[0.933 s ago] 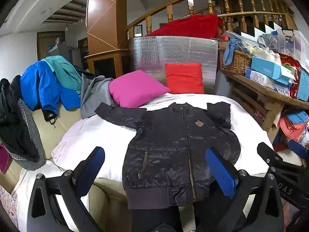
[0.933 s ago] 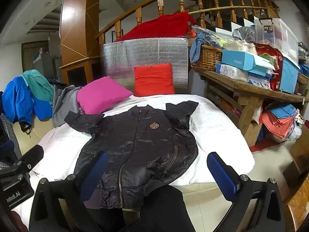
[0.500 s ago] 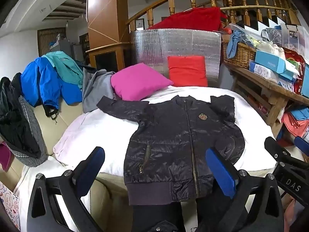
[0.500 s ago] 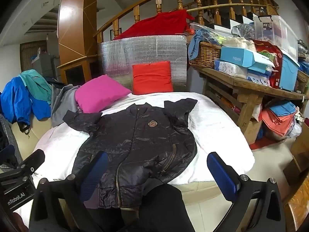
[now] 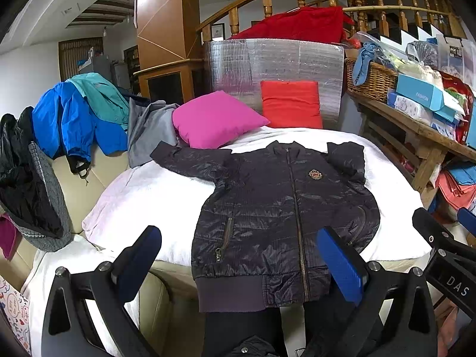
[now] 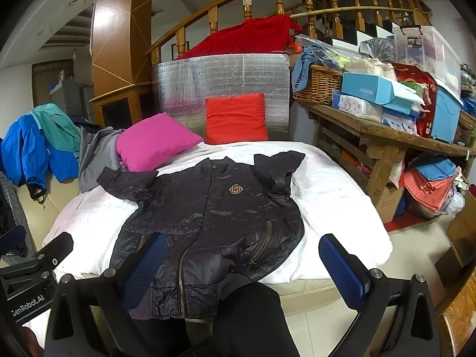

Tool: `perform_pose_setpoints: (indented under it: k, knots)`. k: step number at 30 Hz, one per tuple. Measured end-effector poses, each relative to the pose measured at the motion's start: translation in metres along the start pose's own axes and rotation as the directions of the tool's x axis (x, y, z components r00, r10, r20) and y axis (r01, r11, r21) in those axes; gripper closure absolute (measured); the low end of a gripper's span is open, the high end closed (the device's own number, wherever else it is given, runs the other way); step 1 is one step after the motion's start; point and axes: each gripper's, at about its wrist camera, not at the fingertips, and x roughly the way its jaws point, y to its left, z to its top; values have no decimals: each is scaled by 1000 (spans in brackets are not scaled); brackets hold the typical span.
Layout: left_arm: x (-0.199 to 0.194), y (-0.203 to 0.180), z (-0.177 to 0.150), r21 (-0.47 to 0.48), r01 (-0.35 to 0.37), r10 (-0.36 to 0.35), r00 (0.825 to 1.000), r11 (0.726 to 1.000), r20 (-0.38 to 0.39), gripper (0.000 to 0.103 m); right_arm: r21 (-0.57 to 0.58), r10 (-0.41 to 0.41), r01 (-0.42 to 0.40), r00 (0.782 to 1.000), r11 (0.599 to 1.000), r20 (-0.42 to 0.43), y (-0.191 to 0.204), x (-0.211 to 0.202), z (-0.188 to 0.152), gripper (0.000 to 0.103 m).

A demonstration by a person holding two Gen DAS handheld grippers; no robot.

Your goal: Fold large clothes

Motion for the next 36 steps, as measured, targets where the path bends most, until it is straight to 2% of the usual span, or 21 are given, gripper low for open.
perform_pose_setpoints:
  k: [36]
  knots:
    - [4, 0, -2, -1, -1, 1, 1000, 1000, -17, 0, -8, 10, -10, 1000, 1000, -14, 1, 4, -5, 0]
